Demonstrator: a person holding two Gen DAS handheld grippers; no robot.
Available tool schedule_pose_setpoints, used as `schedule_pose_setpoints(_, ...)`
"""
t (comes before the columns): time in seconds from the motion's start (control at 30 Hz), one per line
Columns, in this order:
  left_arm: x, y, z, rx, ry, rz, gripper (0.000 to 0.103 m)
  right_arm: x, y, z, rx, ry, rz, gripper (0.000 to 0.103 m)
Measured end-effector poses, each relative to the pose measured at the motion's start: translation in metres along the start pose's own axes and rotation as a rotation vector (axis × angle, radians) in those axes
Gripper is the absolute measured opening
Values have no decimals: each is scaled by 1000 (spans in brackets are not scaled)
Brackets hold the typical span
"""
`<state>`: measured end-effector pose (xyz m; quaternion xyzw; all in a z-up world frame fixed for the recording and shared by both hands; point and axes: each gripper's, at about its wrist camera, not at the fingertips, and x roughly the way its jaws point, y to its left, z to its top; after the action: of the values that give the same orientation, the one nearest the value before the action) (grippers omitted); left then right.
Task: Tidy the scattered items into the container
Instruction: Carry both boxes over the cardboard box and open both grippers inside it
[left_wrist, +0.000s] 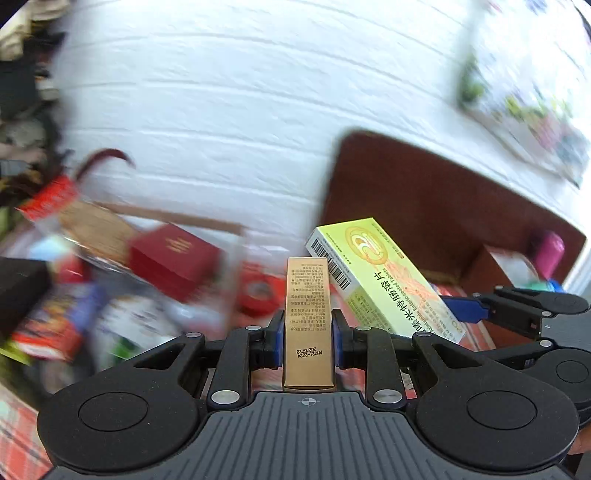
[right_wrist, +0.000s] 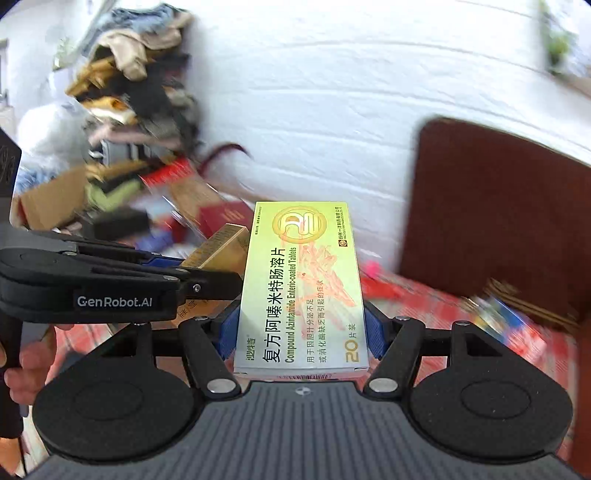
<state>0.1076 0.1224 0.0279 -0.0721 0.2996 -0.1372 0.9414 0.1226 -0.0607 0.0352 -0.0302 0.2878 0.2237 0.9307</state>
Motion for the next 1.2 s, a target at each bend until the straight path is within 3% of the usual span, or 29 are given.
schedule_pose_setpoints(0.13, -8, 38, 11, -23, -3, 77, 23, 32, 29, 22, 20, 8, 73, 70)
schedule_pose_setpoints(0.3, -11, 78, 20, -39, 0, 141, 23, 69, 62, 39, 3, 18, 98, 71)
schedule_pose_setpoints(0.33, -12, 84, 21, -39, -1, 153, 40, 75, 67, 40, 1, 18, 105, 71)
schedule_pose_setpoints(0.37, -13, 89, 22, -35, -3, 165, 45, 80, 72, 41, -1, 18, 113, 72)
schedule_pose_setpoints(0.43, -15, 96, 21, -28, -13, 186, 70, 86, 77, 41, -1, 35, 139, 84)
schedule_pose_setpoints(0.47, -17, 98, 20, -23, -24, 193, 72, 89, 79, 40, 1, 47, 154, 84)
schedule_pose_setpoints(0.67, -17, 104, 12, -42, -25, 182, 70, 81, 72, 33, 6, 57, 131, 78)
schedule_pose_setpoints(1.0, -14, 95, 1, -33, -1, 167, 69, 75, 81, 28, -48, 74, 174, 37)
schedule_pose_setpoints(1.2, -16, 93, -1, -35, 7, 164, 70, 75, 90, 24, -107, 110, 224, 37)
